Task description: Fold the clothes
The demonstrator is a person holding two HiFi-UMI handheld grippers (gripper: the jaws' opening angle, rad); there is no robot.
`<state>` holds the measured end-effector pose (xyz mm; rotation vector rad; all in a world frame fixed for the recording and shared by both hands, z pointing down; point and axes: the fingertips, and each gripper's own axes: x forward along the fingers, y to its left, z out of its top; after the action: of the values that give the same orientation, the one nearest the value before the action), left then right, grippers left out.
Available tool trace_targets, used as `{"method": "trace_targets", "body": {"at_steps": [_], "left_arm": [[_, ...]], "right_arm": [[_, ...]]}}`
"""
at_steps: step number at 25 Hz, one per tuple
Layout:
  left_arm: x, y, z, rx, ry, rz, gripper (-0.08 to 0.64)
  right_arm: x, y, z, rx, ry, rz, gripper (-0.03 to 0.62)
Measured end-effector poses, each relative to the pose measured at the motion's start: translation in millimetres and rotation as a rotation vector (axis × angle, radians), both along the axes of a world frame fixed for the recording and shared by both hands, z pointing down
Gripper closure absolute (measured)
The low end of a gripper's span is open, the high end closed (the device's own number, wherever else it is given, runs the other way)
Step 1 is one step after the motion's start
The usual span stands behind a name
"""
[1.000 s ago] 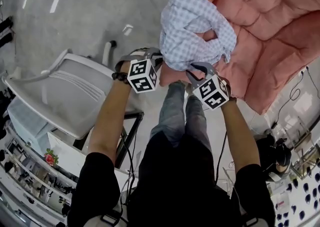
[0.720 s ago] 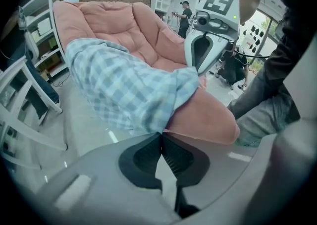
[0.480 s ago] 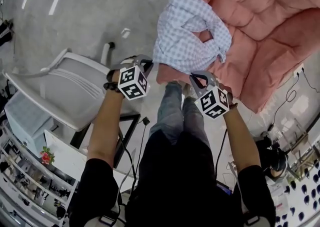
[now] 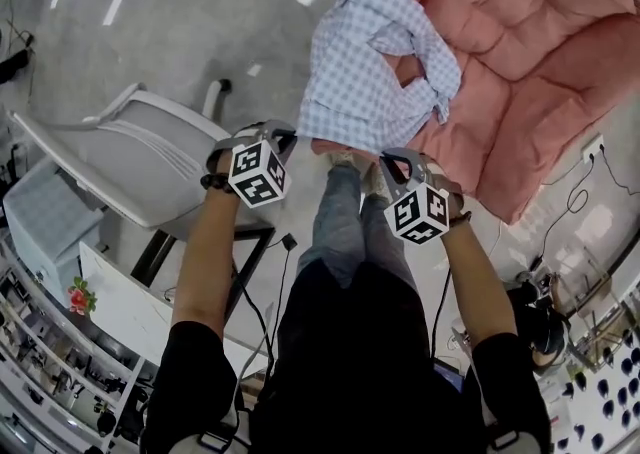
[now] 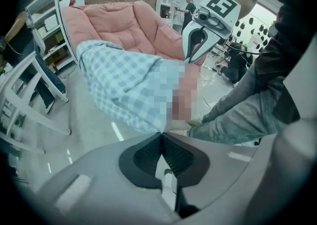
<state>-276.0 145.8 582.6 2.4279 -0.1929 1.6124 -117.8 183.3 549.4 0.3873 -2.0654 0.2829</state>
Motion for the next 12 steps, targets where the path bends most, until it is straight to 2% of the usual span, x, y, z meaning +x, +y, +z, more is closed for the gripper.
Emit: {"method": "trace_targets", "body": {"at_steps": [5,10,12], "left_arm": [[-9,22,-6,-0.039,-0.010,-0.037,0.554],[-4,21,-11,-0.047,-0.008,-0.049,0.549],[1,14,-17,-0.061,0.011,-0.050,0.468]], "right_arm": [[-2,36,3,-0.023,0.019,0.001,0.586],[4,34,7,-0.060,0.002,0.082,0.578],[3,27,4,-0.100,-0.021,0.103,0.499]]}}
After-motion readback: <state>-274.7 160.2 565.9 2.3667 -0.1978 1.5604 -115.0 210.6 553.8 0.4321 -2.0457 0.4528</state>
